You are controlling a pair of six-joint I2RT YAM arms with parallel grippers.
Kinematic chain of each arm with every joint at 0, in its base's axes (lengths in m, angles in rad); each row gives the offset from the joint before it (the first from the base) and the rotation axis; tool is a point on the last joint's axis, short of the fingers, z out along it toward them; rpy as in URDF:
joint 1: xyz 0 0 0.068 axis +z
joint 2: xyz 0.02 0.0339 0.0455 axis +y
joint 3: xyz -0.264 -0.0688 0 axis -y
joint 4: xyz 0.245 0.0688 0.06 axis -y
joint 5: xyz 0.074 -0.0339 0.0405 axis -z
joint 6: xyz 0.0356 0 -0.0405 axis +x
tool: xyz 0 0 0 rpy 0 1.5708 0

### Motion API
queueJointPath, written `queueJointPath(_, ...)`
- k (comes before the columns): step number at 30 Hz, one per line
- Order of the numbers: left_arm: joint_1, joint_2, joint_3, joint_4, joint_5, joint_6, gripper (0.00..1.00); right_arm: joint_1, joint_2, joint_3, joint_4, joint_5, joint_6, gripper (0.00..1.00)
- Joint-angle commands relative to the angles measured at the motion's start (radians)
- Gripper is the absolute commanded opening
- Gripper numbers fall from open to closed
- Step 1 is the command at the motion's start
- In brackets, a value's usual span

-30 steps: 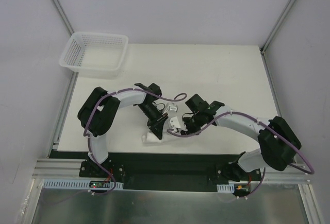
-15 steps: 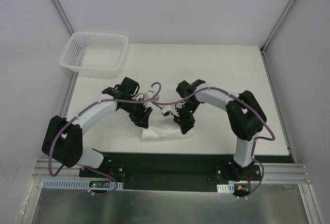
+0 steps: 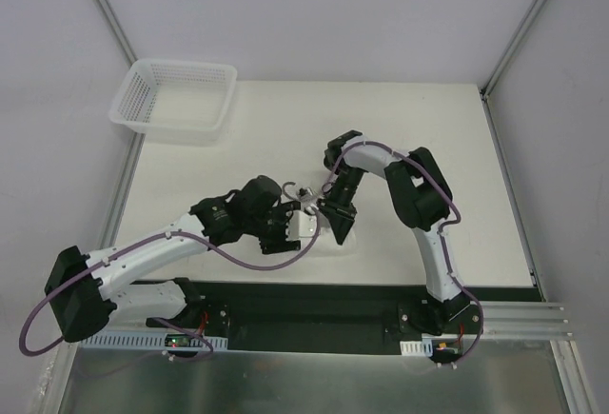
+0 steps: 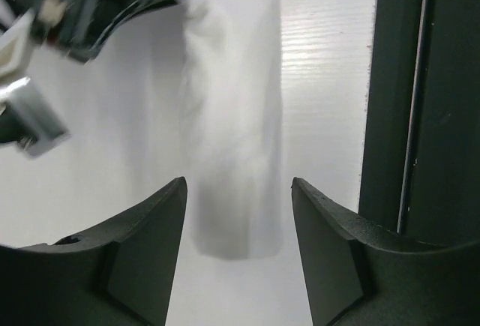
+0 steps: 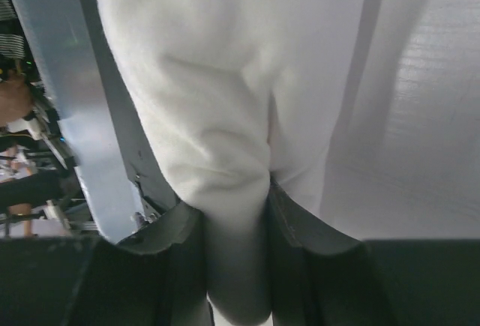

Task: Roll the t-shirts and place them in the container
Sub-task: Roll the T-shirt to the center of the board.

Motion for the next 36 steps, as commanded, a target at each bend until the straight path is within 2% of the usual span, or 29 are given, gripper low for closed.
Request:
queueJointPath(1,-0.083,0.086,-0.012,0.120,0.016,0.141,0.57,0.002,0.100,0.055,-0.090,0.077,0.045,0.11)
queueJointPath(5,-0.152,0.146,-0.018,0.187,0.025,0.179,0.58,-0.014,0.180,0.138,-0.144,0.080,0.083,0.11)
queueJointPath(13,-0.164,0.297,0.016,0.235,0.013,0.240,0.61,-0.022,0.255,0.232,-0.212,0.074,0.100,0.11)
queueJointPath(18,-0.164,0.375,0.036,0.278,-0.083,0.251,0.66,-0.024,0.273,0.250,-0.236,0.069,0.085,0.11)
queueJointPath(31,-0.158,0.406,0.027,0.310,-0.160,0.288,0.69,-0.027,0.339,0.328,-0.311,0.062,0.080,0.11)
queueJointPath(32,-0.154,0.415,0.018,0.315,-0.162,0.290,0.88,-0.028,0.341,0.330,-0.311,0.062,0.080,0.11)
queueJointPath(33,-0.151,0.435,0.013,0.322,-0.173,0.297,0.99,-0.027,0.341,0.330,-0.311,0.062,0.080,0.11)
queueJointPath(36,-0.134,0.473,0.011,0.347,-0.203,0.294,0.99,-0.028,0.341,0.330,-0.311,0.062,0.080,0.11)
